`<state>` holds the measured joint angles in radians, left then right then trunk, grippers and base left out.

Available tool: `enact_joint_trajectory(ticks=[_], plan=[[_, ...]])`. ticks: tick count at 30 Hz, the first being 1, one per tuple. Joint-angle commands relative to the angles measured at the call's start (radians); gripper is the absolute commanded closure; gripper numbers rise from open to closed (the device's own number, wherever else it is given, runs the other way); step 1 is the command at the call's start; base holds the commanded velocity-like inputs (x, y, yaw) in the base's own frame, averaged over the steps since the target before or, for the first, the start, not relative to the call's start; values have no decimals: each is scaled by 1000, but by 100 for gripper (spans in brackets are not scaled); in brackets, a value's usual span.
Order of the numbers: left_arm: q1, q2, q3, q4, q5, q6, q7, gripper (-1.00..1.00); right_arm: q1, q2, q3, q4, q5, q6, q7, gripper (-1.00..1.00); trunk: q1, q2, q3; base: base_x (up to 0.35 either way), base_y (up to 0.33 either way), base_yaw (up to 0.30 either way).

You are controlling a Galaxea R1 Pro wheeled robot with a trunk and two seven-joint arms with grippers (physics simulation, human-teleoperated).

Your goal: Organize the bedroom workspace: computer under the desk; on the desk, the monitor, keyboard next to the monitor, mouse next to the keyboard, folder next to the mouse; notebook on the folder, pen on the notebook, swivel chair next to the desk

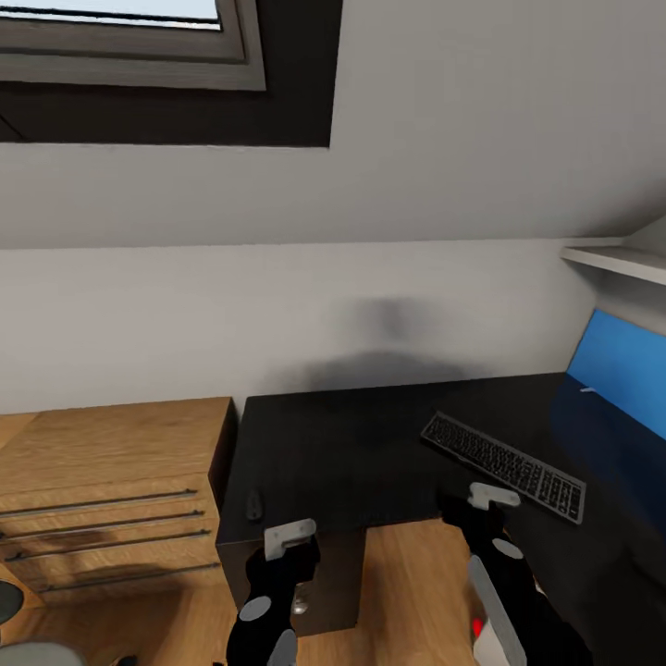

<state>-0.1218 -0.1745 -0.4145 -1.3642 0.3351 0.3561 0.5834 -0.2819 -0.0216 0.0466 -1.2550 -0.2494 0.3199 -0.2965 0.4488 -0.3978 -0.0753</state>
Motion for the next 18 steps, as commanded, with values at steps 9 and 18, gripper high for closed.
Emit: enact_joint_trajectory(ticks=[9,18], plan=[[-14,0,-1,-29,8,16,5,-100,-77,-2,-74,73,-48,60,-8,-100,1,-2,-2,324,-26,0],[-16,7,2,18,7,17,5,-100,-88,-5,-85,136,-55,44,-4,-100,1,-2,-2,301,-162,0]])
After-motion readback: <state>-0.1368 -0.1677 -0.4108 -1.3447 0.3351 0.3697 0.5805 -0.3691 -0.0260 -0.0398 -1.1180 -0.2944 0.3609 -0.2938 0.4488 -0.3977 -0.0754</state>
